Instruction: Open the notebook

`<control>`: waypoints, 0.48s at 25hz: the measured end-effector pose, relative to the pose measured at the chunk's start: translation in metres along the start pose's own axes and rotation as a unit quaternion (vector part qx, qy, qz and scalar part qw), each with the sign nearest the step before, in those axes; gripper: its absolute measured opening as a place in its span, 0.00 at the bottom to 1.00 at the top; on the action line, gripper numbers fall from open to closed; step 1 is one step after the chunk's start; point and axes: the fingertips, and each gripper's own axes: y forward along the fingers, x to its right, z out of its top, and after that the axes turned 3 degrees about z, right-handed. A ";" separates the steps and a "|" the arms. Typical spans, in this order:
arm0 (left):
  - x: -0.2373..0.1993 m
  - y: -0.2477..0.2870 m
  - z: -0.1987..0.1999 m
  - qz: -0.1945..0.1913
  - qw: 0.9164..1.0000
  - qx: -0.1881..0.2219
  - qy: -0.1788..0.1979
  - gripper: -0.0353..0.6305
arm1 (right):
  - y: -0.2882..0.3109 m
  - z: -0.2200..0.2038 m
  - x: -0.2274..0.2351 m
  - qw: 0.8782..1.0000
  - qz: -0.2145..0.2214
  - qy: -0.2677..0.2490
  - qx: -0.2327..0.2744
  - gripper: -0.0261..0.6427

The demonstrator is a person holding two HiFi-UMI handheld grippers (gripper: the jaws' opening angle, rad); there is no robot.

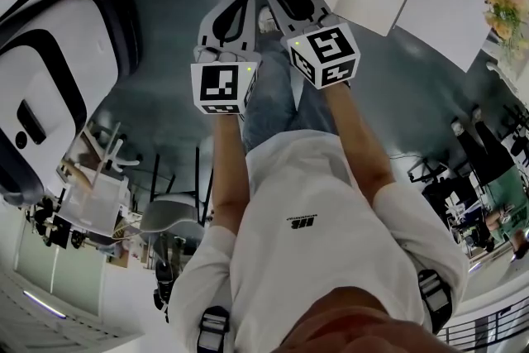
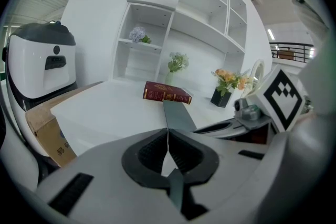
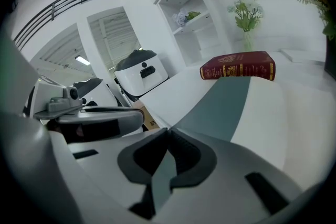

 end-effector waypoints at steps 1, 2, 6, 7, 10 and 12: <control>-0.001 0.000 0.000 0.000 1.000 0.000 0.000 0.05 | 0.001 -0.001 0.000 1.000 -0.001 0.000 -0.001 0.05; -0.001 0.000 0.000 0.001 1.000 0.000 0.000 0.05 | 0.001 -0.001 0.001 1.000 -0.002 -0.001 -0.003 0.05; -0.002 0.000 0.001 0.001 1.000 0.000 0.000 0.05 | 0.003 -0.003 0.002 1.000 -0.006 0.002 -0.005 0.05; -0.002 -0.001 0.002 0.000 1.000 0.001 0.001 0.05 | 0.004 -0.002 0.001 1.000 -0.006 0.003 -0.004 0.05; -0.003 -0.003 0.004 -0.001 1.000 0.003 0.001 0.05 | 0.004 -0.001 -0.001 1.000 -0.004 0.003 -0.002 0.06; -0.002 -0.003 0.004 -0.001 1.000 0.004 0.002 0.05 | 0.003 0.000 -0.003 1.000 0.000 0.006 0.003 0.08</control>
